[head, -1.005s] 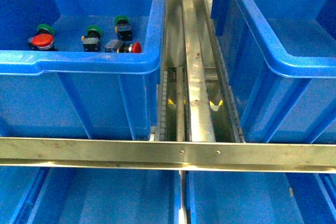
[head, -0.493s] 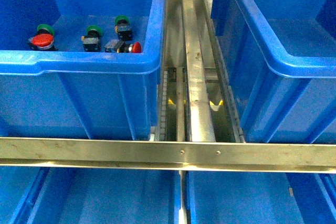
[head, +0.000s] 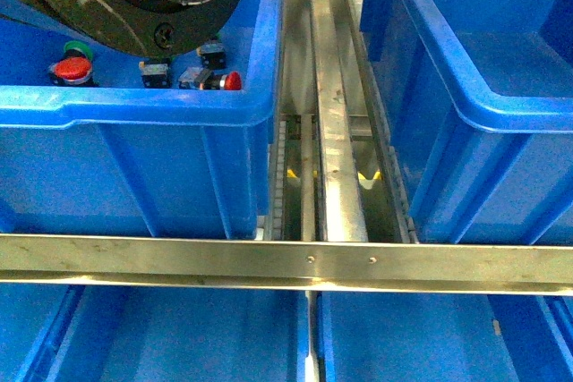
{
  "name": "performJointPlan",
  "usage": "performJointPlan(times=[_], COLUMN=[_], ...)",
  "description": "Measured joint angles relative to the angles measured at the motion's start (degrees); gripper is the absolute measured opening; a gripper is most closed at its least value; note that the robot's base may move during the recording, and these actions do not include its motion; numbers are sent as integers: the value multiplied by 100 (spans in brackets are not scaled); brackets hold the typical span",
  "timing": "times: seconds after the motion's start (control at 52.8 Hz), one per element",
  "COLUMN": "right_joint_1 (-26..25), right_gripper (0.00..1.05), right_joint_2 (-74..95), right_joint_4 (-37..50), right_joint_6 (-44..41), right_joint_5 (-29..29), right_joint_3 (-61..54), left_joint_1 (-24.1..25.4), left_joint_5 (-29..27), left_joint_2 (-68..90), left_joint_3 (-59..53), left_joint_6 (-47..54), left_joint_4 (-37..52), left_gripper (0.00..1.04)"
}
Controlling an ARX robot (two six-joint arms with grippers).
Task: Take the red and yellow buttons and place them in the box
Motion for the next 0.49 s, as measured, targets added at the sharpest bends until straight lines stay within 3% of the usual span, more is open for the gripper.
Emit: performJointPlan(times=[0.303,0.493], right_joint_1=[-22,-39], right_gripper=[99,67], right_joint_2=[52,138], right_joint_4=[74,76], right_joint_6=[-129,-216], right_joint_5=[39,105], right_joint_3=[-2,-2], left_joint_1=[-144,-186], left_joint_5=[-271,-356], left_joint_2=[9,17], left_joint_3=[-24,-24], left_joint_6=[-538,-673], left_joint_4=[33,17], left_gripper=[24,24])
